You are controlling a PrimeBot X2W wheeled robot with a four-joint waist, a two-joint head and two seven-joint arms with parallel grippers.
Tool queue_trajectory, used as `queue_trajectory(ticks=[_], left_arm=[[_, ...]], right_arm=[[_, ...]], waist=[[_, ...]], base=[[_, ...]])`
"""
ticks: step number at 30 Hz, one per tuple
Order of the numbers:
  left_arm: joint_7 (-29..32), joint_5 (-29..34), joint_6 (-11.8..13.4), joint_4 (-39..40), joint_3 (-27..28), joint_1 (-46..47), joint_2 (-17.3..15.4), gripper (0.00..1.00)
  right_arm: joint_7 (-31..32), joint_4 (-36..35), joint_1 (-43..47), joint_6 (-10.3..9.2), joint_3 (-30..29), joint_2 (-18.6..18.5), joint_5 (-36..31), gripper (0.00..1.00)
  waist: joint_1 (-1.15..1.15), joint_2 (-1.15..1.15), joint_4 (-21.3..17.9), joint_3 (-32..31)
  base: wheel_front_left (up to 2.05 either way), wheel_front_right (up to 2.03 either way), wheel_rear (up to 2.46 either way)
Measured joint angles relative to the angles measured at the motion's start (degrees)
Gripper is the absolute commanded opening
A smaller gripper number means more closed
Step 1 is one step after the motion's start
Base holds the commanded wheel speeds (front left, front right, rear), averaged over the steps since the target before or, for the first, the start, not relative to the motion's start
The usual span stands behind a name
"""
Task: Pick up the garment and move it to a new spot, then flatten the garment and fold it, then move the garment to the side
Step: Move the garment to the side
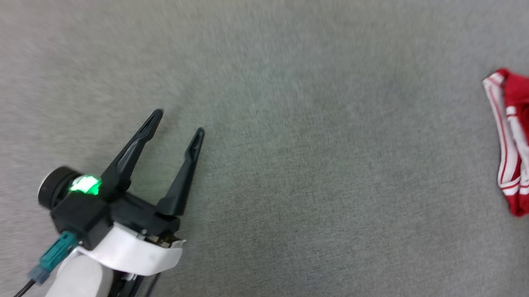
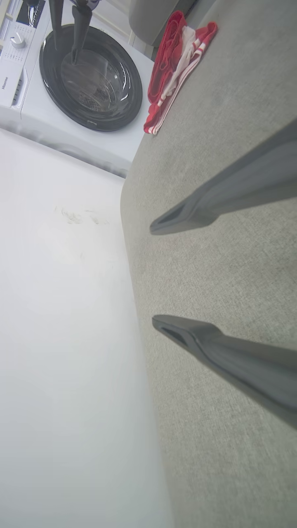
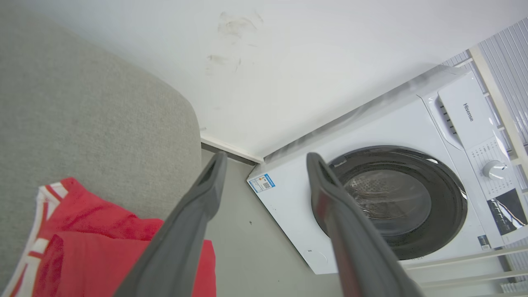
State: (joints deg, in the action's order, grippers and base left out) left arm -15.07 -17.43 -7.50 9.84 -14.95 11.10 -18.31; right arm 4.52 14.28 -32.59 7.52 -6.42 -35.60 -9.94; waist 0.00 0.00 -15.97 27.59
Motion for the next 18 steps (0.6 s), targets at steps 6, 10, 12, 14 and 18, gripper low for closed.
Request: queue_trajectory(ticks=[6,10,12,14,18], left_arm=[[0.00,0.02,0.91,-1.30,6.62,-3.94,3.04,1.00],[0.00,-0.08,2.50,-2.98,10.74,-6.94,5.38,1.00],[0.00,0.05,2.65,-3.24,12.01,-8.17,6.51,1.00],[0.00,0.44,2.59,-3.54,12.69,-9.59,7.26,1.00],[0.00,1.01,1.94,-4.01,13.25,-11.36,8.68,1.00]], right_arm=[[-0.84,-10.05,3.39,0.01,-0.30,8.32,4.66,1.00],[-1.54,-16.50,6.91,0.00,-0.33,13.93,9.14,1.00],[-1.99,-19.25,9.54,-0.01,-0.26,16.27,11.04,1.00],[-2.49,-21.04,12.31,-0.01,0.08,18.56,12.52,1.00],[-3.49,-22.20,17.93,-0.02,1.86,21.60,16.69,1.00]], waist=[[0.00,0.00,2.37,-7.68],[0.00,0.00,4.53,-12.32],[-0.01,0.00,5.70,-14.36],[-0.01,0.00,6.91,-16.11],[-0.01,0.00,9.45,-18.94]], base=[[0.00,0.00,0.00],[0.00,0.00,0.00],[0.00,0.00,0.00],[0.00,0.00,0.00],[0.00,0.00,0.00]])
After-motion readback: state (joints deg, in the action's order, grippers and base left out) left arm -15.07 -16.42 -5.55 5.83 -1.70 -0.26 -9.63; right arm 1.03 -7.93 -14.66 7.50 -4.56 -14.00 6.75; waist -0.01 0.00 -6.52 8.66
